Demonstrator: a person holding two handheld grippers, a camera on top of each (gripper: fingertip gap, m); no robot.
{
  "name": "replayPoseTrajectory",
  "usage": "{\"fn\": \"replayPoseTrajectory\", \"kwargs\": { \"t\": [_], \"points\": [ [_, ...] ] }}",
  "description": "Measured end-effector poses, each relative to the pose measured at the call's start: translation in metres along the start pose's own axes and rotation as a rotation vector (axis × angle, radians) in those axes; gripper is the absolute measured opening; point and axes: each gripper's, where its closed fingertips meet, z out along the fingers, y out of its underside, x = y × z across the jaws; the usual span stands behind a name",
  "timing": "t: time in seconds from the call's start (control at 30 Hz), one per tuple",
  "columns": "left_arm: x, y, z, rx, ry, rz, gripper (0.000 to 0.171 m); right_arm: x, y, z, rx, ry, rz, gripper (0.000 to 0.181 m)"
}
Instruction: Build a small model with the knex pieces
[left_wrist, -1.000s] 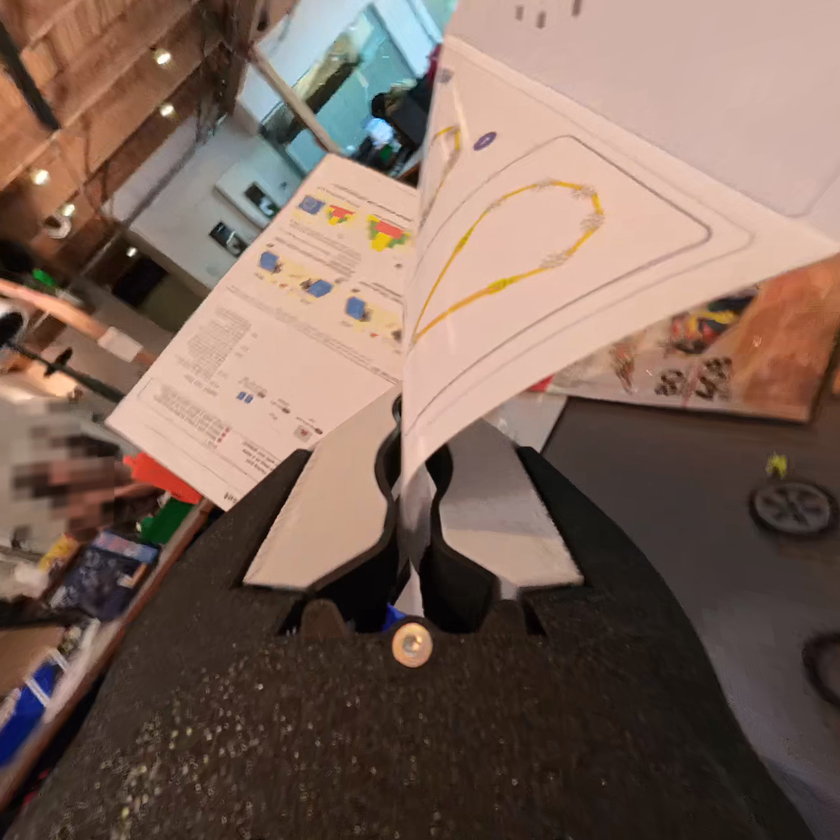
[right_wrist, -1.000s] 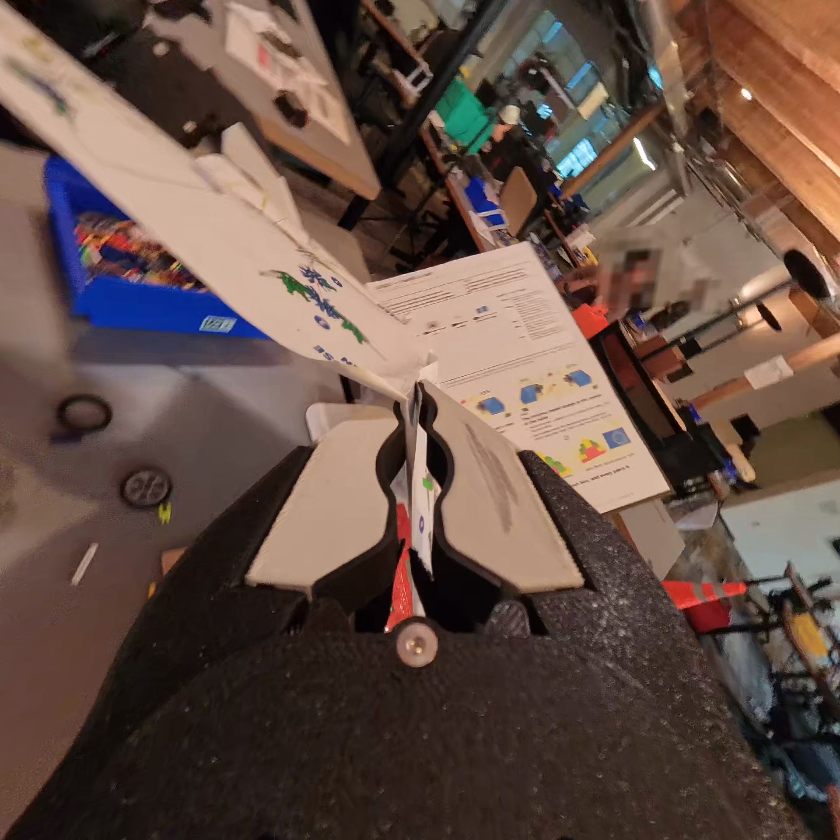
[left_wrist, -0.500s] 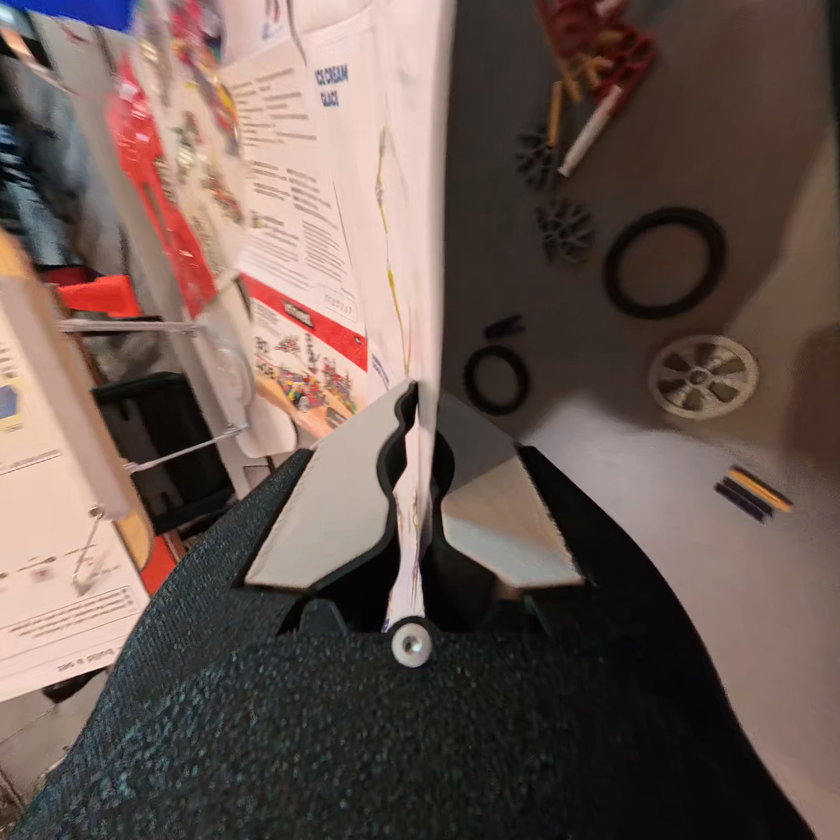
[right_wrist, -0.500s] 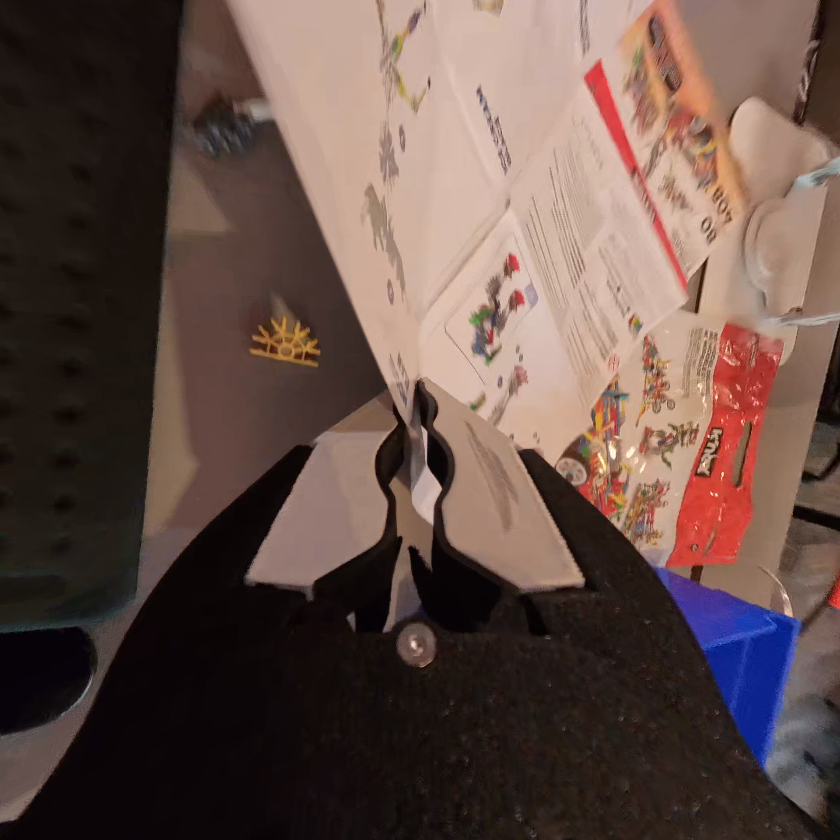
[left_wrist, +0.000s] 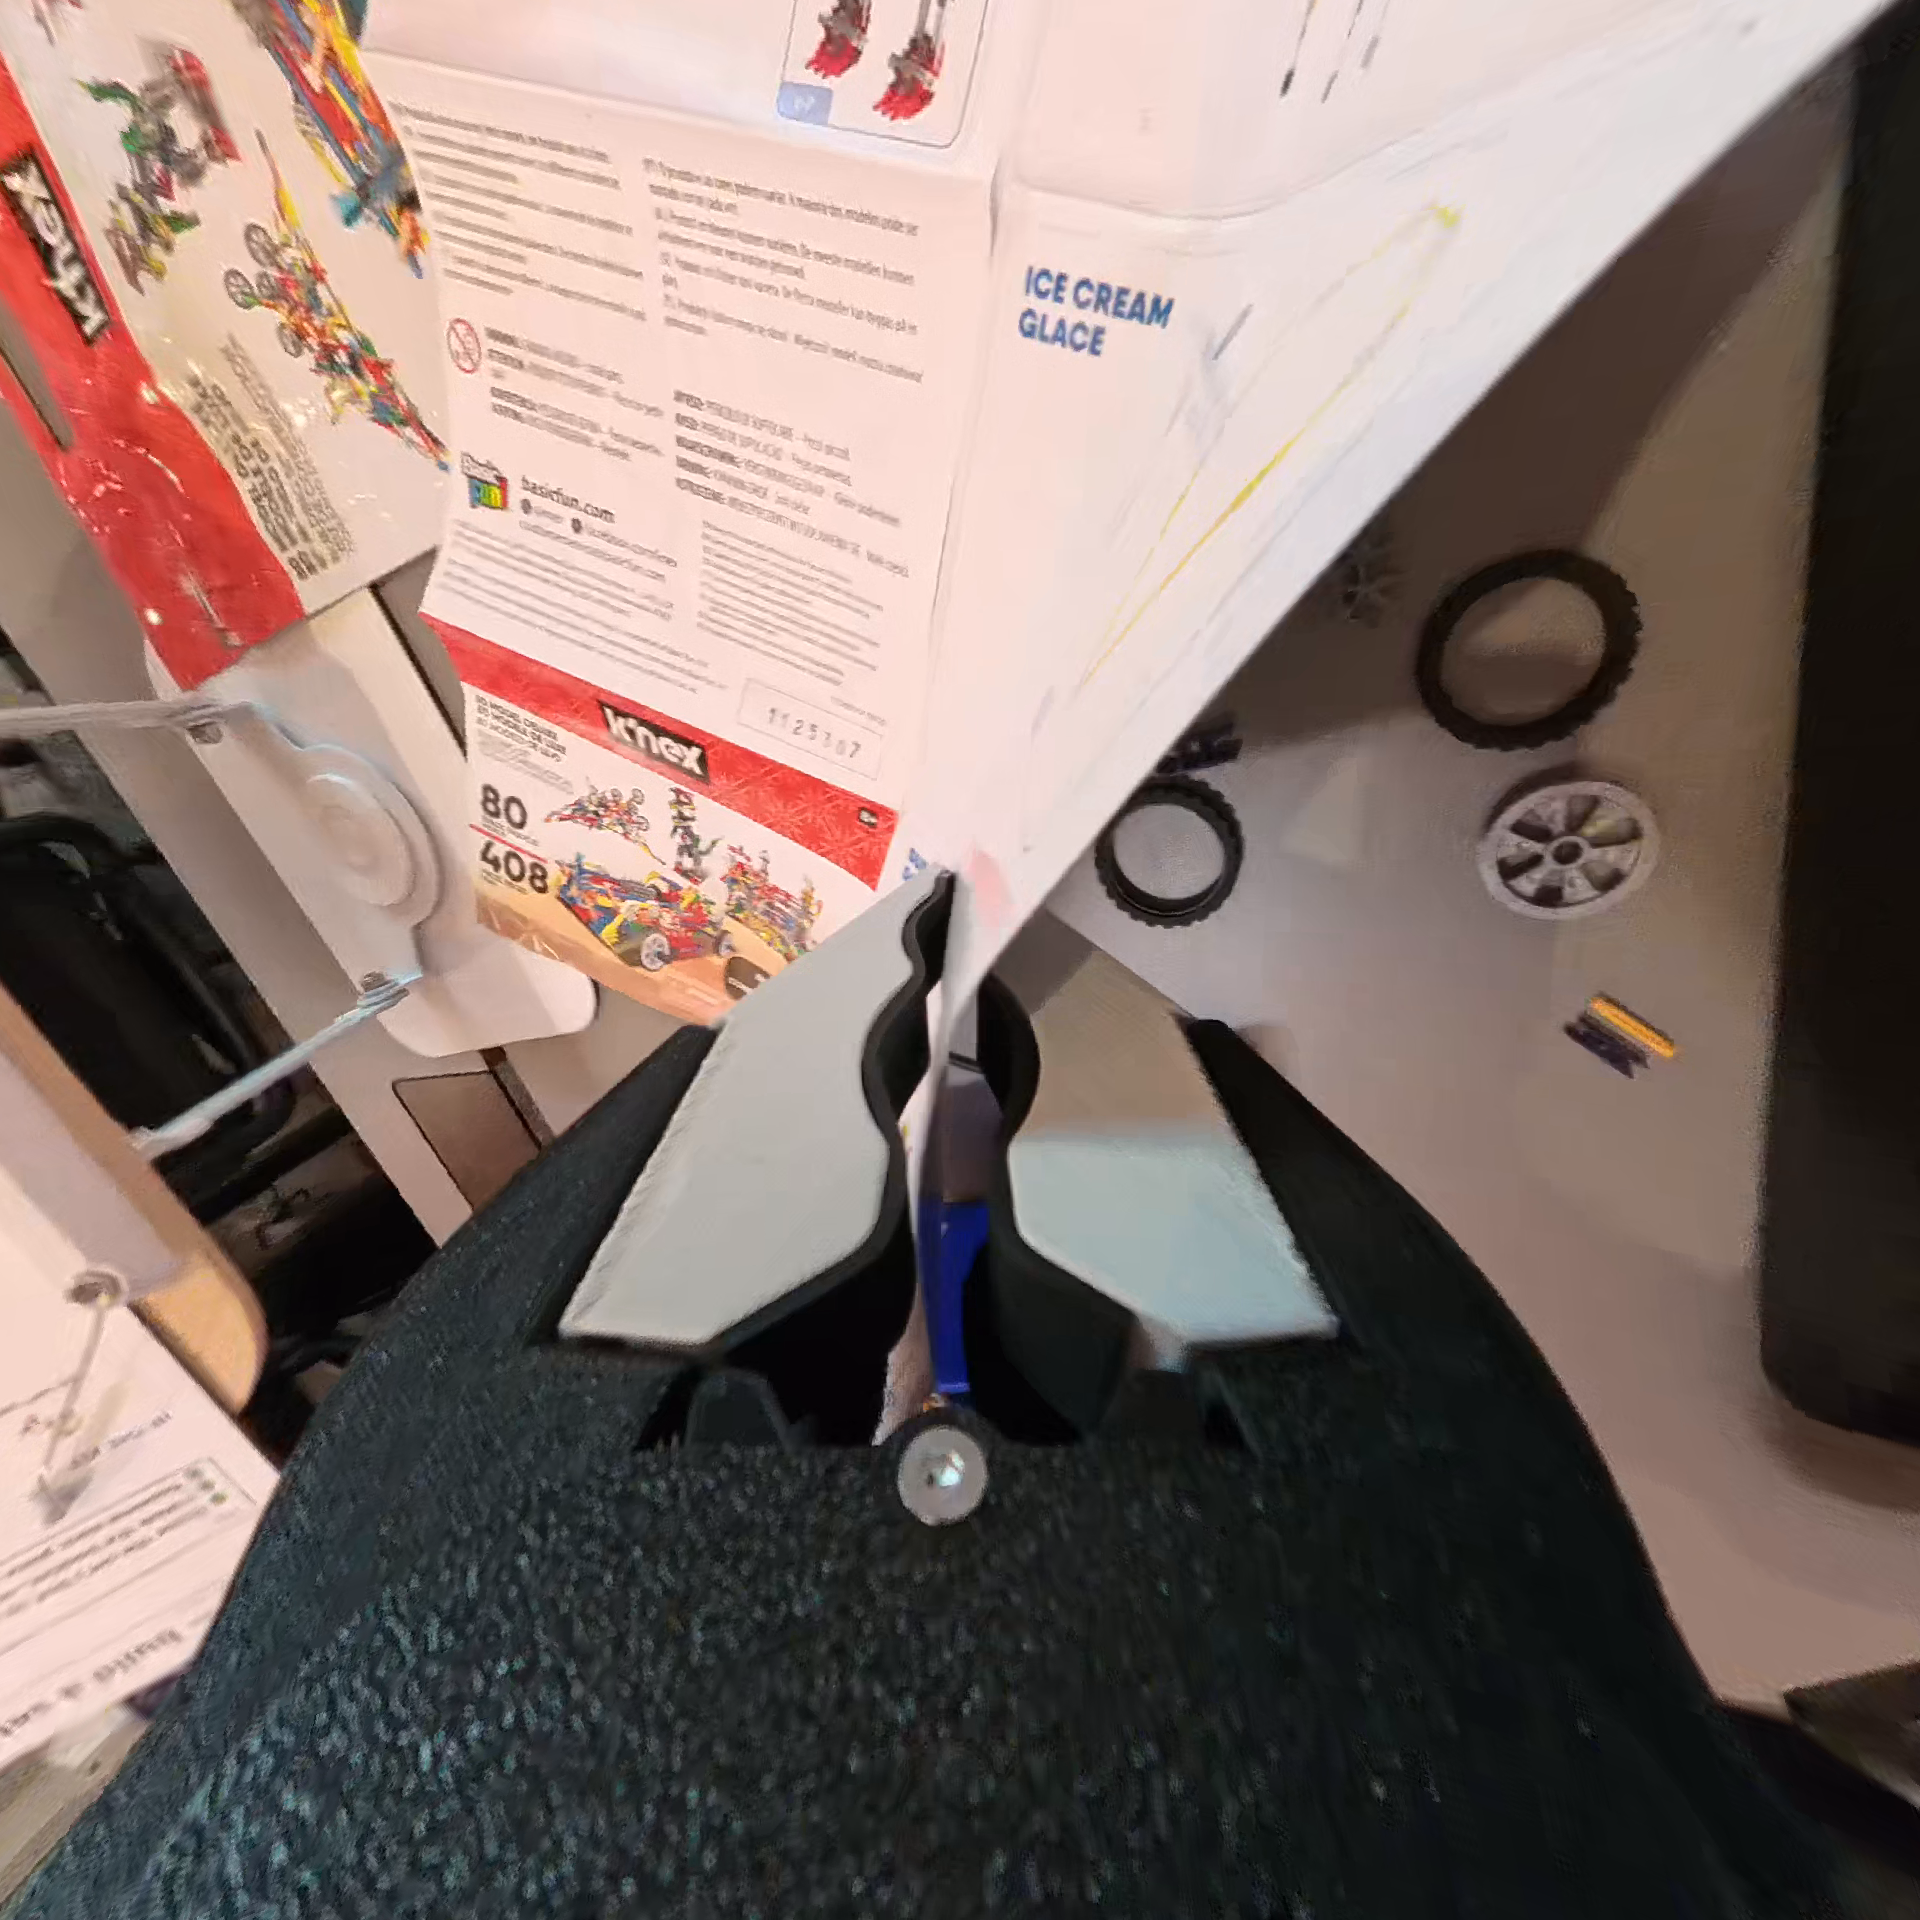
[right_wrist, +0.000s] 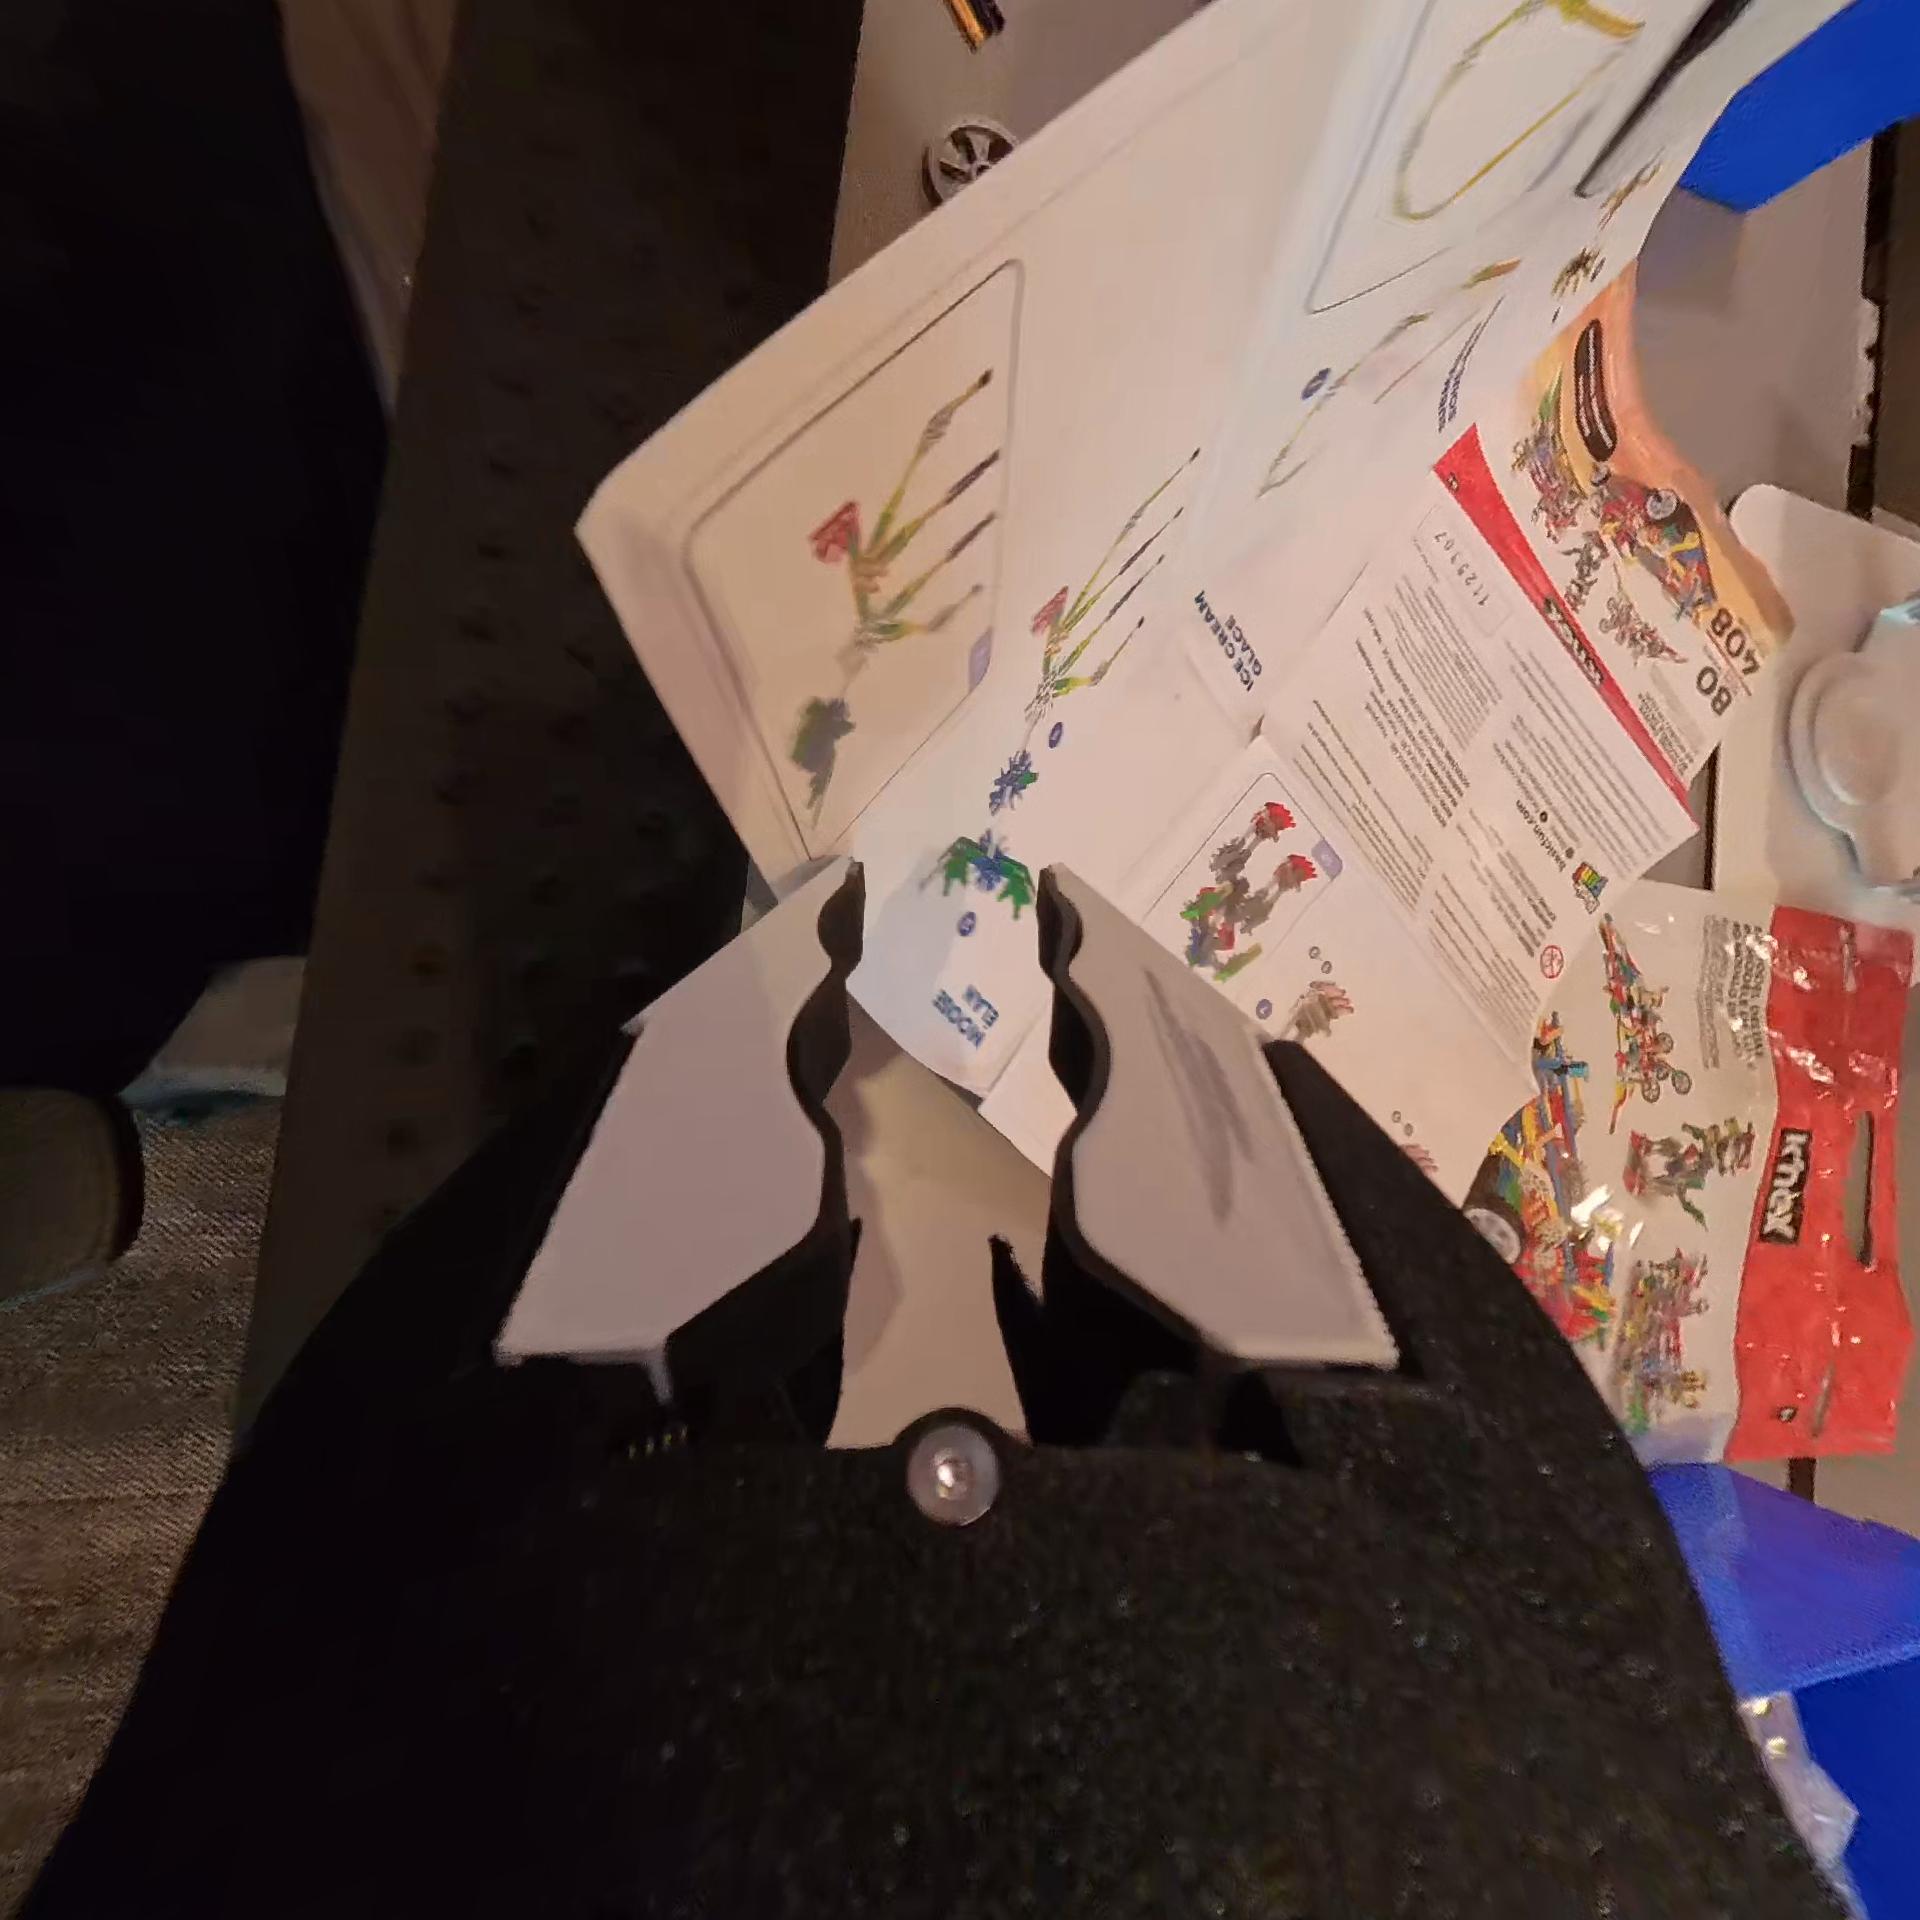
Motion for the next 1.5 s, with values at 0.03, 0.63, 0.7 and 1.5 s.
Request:
{"fn": "replayPoseTrajectory", "kwargs": {
  "t": [0.03, 0.63, 0.7, 1.5],
  "points": [
    [-0.008, -0.002, 0.000, 0.000, 0.017, -0.002, 0.000, 0.001, 0.000, 0.001, 0.007, 0.009, 0.026, 0.032],
    [-0.016, -0.025, 0.023, -0.151, 0.169, 0.120, 0.000, 0.092, 0.062, -0.029, -0.007, 0.315, 0.510, 0.000],
    [-0.015, -0.024, 0.021, -0.150, 0.174, 0.109, 0.000, 0.122, 0.059, -0.045, 0.020, 0.376, 0.523, 0.000],
    [-0.008, -0.034, 0.024, -0.151, 0.176, 0.157, 0.000, 0.205, 0.048, -0.041, 0.242, 0.552, 0.598, 0.000]
  ]
}}
